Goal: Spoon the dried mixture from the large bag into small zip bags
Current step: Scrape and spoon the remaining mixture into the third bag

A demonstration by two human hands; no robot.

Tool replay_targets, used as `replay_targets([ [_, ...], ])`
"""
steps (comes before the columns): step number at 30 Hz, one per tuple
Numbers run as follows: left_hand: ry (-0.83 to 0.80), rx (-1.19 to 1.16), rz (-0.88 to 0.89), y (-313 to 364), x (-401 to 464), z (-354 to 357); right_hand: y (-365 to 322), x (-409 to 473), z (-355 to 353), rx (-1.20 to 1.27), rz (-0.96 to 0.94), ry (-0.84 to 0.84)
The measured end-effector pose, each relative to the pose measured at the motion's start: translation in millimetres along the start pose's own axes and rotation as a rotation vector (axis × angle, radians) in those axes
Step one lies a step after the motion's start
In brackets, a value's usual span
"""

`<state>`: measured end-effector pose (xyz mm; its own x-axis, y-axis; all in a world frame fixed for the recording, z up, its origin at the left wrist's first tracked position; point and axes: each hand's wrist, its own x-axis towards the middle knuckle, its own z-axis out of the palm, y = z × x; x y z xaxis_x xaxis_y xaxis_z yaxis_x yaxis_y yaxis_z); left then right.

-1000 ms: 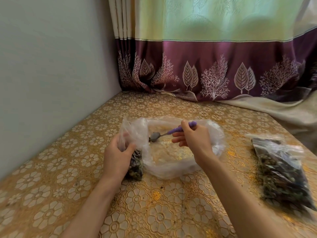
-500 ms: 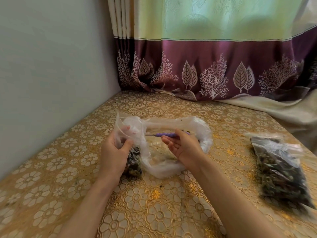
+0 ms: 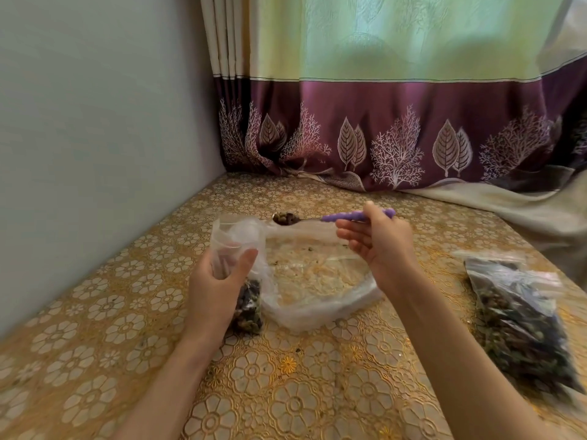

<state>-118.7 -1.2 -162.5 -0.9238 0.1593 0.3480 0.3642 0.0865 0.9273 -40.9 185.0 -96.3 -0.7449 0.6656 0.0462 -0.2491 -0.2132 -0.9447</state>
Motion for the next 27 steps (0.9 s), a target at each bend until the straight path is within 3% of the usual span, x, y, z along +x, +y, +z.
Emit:
replay_targets([
  [7, -0.020, -0.049, -0.052, 0.5, 0.6, -0.6, -26.9, -17.3, 12.9, 0.091, -0.092, -0.169],
  [14, 0.017, -0.106, -0.046, 1.3, 2.2, 0.0, -20.8, -34.5, 30.3, -0.159, -0.262, -0.403],
  [18, 0.069, -0.088, -0.032, 4.3, 1.9, 0.3, -23.4, -32.4, 28.4, -0.162, -0.264, -0.464],
  [22, 0.034, -0.045, -0.033, 2.3, 4.6, -0.5, -24.5, -27.6, 23.9, -0.065, -0.264, -0.422],
  [27, -0.038, -0.006, -0.030, -2.6, 4.7, -2.2, -21.4, -15.9, 12.7, -0.003, -0.275, -0.178],
])
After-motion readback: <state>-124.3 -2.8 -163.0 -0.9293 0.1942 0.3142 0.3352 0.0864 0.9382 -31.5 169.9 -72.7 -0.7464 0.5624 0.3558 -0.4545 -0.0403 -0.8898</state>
